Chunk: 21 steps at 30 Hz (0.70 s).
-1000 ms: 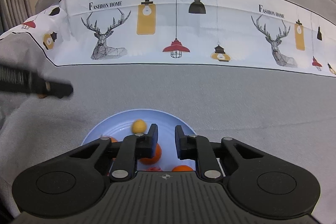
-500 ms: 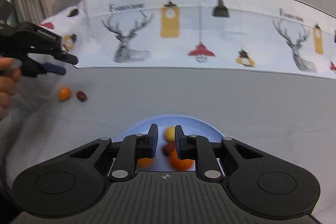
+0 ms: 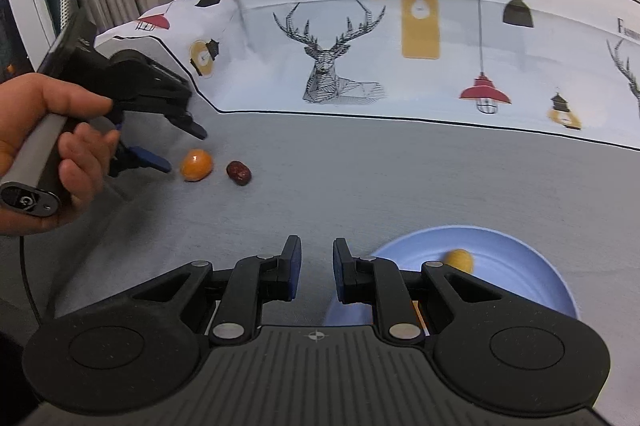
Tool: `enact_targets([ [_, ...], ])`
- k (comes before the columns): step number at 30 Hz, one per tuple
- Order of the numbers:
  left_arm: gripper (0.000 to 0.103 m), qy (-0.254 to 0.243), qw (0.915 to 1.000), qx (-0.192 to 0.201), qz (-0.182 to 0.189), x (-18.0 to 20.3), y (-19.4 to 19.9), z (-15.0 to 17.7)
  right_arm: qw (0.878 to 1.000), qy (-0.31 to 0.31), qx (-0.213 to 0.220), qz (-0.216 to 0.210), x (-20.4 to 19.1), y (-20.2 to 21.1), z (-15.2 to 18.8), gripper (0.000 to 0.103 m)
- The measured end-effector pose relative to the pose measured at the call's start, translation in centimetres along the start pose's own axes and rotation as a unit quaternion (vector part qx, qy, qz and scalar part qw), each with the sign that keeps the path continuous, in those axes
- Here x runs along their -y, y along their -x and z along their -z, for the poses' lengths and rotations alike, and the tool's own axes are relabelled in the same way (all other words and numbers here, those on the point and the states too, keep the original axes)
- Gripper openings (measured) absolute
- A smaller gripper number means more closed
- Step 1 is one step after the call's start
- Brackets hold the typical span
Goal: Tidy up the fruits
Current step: 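Grasp a plastic-wrapped orange with the left tool while the right tool grasps a brown date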
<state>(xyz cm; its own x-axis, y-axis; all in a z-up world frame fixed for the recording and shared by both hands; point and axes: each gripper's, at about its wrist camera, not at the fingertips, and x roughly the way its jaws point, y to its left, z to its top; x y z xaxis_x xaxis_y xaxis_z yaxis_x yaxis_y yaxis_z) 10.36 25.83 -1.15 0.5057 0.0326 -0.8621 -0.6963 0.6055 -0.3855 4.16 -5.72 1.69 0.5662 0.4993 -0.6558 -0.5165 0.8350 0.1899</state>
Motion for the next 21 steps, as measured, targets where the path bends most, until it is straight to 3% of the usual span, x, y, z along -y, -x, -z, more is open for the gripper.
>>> enact_targets([
  [6, 0.059, -0.028, 0.9993, -0.013, -0.02, 0.7, -1.8, 0.1, 1.0, 0.015, 0.006, -0.004, -1.5, -3.1, -1.4, 0.018],
  [9, 0.047, -0.04, 0.9983, -0.02, -0.037, 0.9, -2.5, 0.1, 0.999, 0.029, 0.014, -0.013, -2.5, -4.8, -2.2, 0.018],
  [14, 0.044, -0.043, 0.9976, -0.01, -0.054, 1.0, -1.9, 0.0, 0.998, 0.05, 0.021, -0.029, -4.0, -7.8, -3.5, 0.02],
  [16, 0.044, -0.034, 0.9981, -0.008, -0.052, 1.0, -1.7, -0.2, 0.998, 0.056, 0.023, -0.034, -4.3, -9.1, -4.0, 0.022],
  [18, 0.044, -0.033, 0.9982, -0.007, -0.05, 1.0, -1.4, -0.3, 0.997, 0.067, 0.026, -0.03, -4.5, -10.4, -4.5, 0.032],
  [21, 0.044, -0.035, 0.9981, -0.004, -0.051, 0.9, -1.4, -0.4, 0.995, 0.085, 0.03, -0.031, -4.9, -11.9, -4.9, 0.039],
])
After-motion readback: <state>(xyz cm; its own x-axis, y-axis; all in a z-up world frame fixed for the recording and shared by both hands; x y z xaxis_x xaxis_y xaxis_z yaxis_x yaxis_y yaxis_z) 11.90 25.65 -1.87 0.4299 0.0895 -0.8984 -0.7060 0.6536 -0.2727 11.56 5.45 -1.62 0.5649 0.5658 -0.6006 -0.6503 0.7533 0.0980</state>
